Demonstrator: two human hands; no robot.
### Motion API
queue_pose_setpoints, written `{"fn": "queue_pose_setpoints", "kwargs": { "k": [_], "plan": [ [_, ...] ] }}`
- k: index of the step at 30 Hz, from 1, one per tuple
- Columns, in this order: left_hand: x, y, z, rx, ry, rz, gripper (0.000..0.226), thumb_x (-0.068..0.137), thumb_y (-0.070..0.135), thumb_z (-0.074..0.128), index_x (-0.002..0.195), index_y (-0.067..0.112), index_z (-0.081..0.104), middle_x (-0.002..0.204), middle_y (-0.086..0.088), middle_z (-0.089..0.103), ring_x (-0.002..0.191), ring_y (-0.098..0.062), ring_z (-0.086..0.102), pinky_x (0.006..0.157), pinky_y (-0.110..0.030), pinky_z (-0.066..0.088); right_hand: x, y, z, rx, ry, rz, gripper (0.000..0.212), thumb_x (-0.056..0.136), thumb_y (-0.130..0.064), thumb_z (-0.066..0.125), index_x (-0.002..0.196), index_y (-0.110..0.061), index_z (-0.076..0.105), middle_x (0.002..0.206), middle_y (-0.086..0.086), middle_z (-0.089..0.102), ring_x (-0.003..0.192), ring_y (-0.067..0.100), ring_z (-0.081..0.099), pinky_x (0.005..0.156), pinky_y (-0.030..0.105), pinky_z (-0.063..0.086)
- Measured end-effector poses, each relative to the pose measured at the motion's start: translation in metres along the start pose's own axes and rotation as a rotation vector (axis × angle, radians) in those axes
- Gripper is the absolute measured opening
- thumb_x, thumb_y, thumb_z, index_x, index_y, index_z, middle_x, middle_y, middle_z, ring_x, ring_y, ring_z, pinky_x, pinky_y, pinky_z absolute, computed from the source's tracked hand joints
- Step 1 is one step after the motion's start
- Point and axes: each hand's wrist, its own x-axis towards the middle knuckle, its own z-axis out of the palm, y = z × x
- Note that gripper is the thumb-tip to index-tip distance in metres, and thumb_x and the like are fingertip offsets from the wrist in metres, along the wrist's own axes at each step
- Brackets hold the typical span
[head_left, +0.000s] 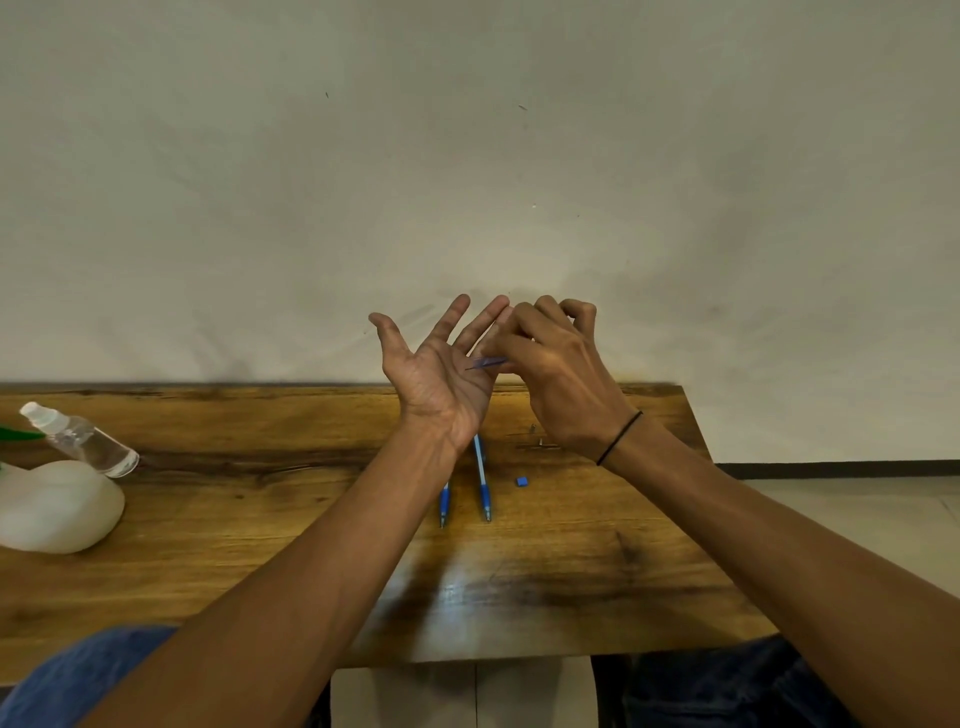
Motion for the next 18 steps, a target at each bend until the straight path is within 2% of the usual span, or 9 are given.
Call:
{"fn": "queue_pose_setpoints", "kwargs": {
  "k": [3,6,9,10,13,14,17,18],
  "plan": [
    [0.0005,-0.0002,-0.0003,-0.016,0.000,-0.002,0.102,0.091,0.085,0.025,0.151,0.004,0.045,0.138,-0.032,0.061,0.129,-0.046,0.059,0.063,-0.039,0.063,0.0009,-0.0009,-0.0002,0.005,0.009,0.031,0.054,0.075,0.015,0.072,0.119,-0.016,0.066,0.111,0.004,0.066,0.103,0.026,0.058,0.089,0.041,0.031],
    [0.0008,-0.0005,-0.0007,0.005,0.000,0.002,0.103,0.091,0.086,0.024,0.152,0.005,0.044,0.138,-0.032,0.062,0.130,-0.046,0.059,0.076,-0.044,0.063,0.0004,-0.0009,-0.0011,-0.009,-0.004,0.007,0.042,0.079,0.014,0.070,0.107,-0.017,0.071,0.108,0.002,0.064,0.102,0.026,0.056,0.088,0.042,0.030],
    [-0.0002,-0.0007,0.0003,-0.012,-0.009,0.015,0.103,0.092,0.085,0.025,0.151,0.004,0.045,0.137,-0.033,0.061,0.121,-0.044,0.063,0.065,-0.036,0.062,0.0007,-0.0026,-0.0021,0.001,0.012,0.033,0.054,0.073,0.017,0.070,0.116,-0.017,0.067,0.110,0.003,0.065,0.102,0.026,0.057,0.087,0.043,0.032],
    [0.0003,-0.0006,-0.0002,-0.015,-0.007,0.019,0.103,0.092,0.085,0.025,0.151,0.004,0.045,0.137,-0.033,0.061,0.120,-0.044,0.064,0.069,-0.036,0.062,0.0008,-0.0025,-0.0020,0.003,0.013,0.034,0.056,0.073,0.018,0.069,0.117,-0.017,0.066,0.109,0.003,0.065,0.102,0.026,0.057,0.087,0.043,0.031],
    [0.0021,-0.0008,-0.0027,0.012,-0.007,0.022,0.103,0.091,0.086,0.023,0.152,0.005,0.044,0.136,-0.032,0.063,0.127,-0.045,0.062,0.100,-0.048,0.050,-0.0008,-0.0016,-0.0018,-0.005,-0.007,0.014,0.046,0.074,0.019,0.066,0.102,-0.017,0.071,0.105,0.003,0.064,0.101,0.027,0.056,0.087,0.043,0.029],
    [0.0021,-0.0010,-0.0025,0.011,-0.014,0.025,0.103,0.091,0.086,0.023,0.152,0.005,0.044,0.136,-0.032,0.063,0.129,-0.045,0.061,0.099,-0.049,0.051,-0.0009,-0.0017,-0.0021,-0.005,-0.004,0.022,0.048,0.073,0.019,0.067,0.104,-0.017,0.070,0.106,0.004,0.064,0.101,0.027,0.056,0.087,0.043,0.030],
    [0.0024,-0.0005,-0.0017,-0.026,-0.038,0.026,0.103,0.091,0.086,0.024,0.151,0.005,0.044,0.136,-0.032,0.062,0.130,-0.045,0.060,0.075,-0.043,0.062,-0.0004,-0.0043,-0.0037,0.001,-0.007,0.062,0.059,0.070,0.020,0.068,0.116,-0.018,0.066,0.111,0.003,0.065,0.103,0.026,0.056,0.086,0.045,0.032],
    [0.0026,-0.0003,-0.0020,-0.028,-0.039,0.025,0.103,0.091,0.086,0.025,0.151,0.005,0.044,0.137,-0.032,0.062,0.131,-0.046,0.060,0.078,-0.044,0.063,-0.0006,-0.0046,-0.0040,0.006,-0.018,0.063,0.055,0.071,0.020,0.068,0.111,-0.018,0.069,0.108,0.003,0.064,0.103,0.026,0.056,0.086,0.045,0.032]
  ]
}}
